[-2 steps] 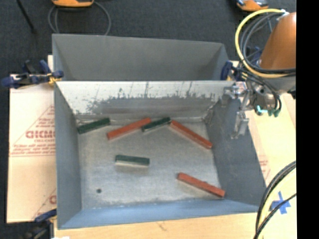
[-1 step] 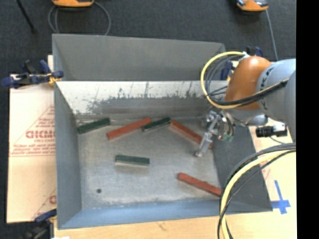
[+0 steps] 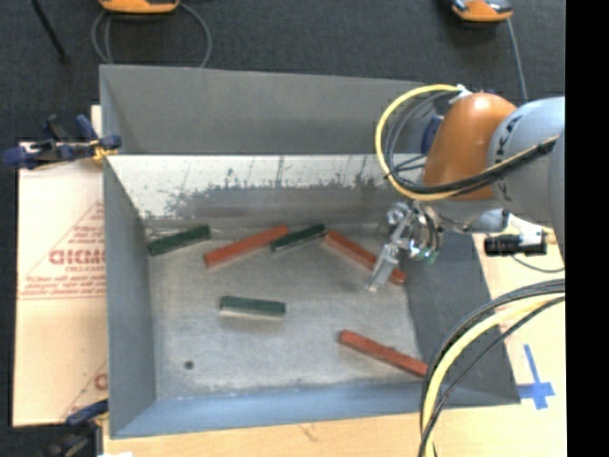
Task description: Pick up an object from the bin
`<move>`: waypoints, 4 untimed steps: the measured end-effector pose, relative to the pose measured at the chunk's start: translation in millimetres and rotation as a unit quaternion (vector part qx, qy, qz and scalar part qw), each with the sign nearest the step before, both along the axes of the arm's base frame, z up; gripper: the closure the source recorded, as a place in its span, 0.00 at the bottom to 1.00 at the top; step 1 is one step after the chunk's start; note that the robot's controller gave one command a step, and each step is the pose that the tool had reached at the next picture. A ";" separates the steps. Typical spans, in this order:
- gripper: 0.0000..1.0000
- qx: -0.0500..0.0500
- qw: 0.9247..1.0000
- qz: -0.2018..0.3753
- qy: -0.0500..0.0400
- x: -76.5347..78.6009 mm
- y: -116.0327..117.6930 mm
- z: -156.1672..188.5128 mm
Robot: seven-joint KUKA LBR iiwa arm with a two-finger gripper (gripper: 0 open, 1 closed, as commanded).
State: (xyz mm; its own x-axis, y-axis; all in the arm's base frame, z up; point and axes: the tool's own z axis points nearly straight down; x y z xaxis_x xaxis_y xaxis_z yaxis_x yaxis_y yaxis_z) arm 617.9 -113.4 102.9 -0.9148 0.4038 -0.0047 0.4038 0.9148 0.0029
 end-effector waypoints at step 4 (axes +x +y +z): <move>1.00 -0.001 0.966 -0.257 0.002 -2.6 21.5 -32.5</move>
Offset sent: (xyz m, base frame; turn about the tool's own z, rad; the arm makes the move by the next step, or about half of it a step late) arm -0.0059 0.0088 0.0104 0.3722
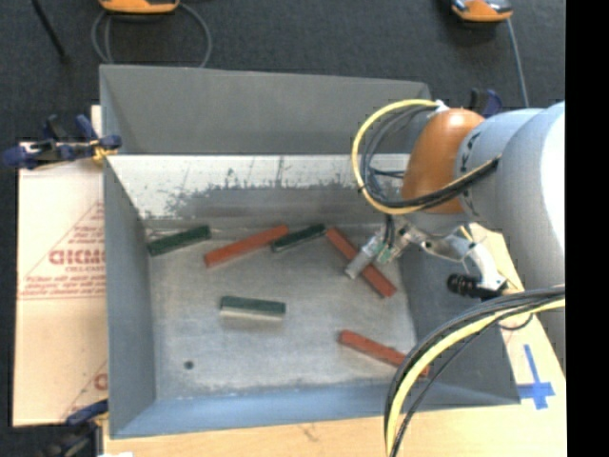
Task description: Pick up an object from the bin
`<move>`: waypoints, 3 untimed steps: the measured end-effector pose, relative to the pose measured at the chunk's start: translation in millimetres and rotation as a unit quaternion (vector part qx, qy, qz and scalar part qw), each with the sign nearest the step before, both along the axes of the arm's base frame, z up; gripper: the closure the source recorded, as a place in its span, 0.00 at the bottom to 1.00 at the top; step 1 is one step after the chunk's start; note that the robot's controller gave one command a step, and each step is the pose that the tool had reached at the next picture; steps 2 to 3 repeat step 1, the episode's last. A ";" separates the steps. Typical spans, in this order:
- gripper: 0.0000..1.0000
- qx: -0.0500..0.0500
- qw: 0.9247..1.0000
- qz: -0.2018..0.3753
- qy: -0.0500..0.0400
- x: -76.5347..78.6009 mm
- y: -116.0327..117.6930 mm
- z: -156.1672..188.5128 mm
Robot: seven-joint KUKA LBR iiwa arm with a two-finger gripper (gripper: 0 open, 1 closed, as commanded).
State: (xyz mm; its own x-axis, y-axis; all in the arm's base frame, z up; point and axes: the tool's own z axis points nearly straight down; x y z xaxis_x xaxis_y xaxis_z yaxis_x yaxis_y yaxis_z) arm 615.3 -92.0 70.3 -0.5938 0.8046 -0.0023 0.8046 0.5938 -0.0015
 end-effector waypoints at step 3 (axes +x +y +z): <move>1.00 0.000 1.000 0.004 -0.005 2.3 -1.7 124.0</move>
Offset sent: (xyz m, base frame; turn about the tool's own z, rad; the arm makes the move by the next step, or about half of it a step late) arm 0.0000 -0.0001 0.1179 0.0000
